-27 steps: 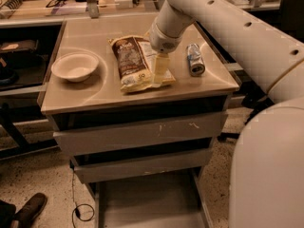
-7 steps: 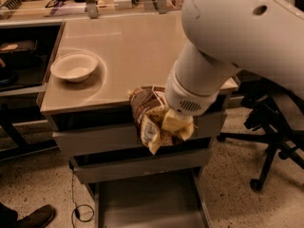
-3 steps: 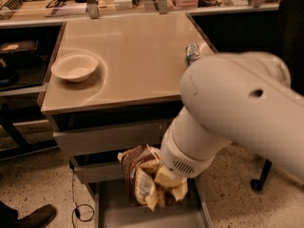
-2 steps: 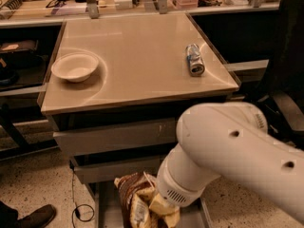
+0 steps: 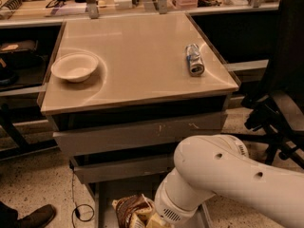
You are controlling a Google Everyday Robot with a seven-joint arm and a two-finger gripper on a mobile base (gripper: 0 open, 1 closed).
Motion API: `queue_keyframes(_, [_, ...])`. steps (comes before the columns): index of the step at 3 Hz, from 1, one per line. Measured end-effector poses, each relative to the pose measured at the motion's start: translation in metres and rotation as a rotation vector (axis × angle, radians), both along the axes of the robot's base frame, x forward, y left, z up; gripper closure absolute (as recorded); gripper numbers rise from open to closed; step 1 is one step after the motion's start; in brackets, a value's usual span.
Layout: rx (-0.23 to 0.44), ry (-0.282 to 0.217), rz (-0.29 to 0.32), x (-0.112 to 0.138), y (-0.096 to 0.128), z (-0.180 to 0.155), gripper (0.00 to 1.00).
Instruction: Place brown chip bag into bottom drawer
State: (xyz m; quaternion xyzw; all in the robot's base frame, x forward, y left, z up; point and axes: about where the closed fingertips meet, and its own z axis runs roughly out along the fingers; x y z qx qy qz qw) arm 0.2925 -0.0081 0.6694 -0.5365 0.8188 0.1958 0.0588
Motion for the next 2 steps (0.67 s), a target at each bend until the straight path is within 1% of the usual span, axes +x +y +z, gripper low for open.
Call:
queue_keyframes(1, [0.027, 0.009, -0.011, 0.001, 0.004, -0.015, 1.0])
queue_keyframes(2, [0.057, 0.023, -0.049, 0.012, 0.007, -0.06, 1.0])
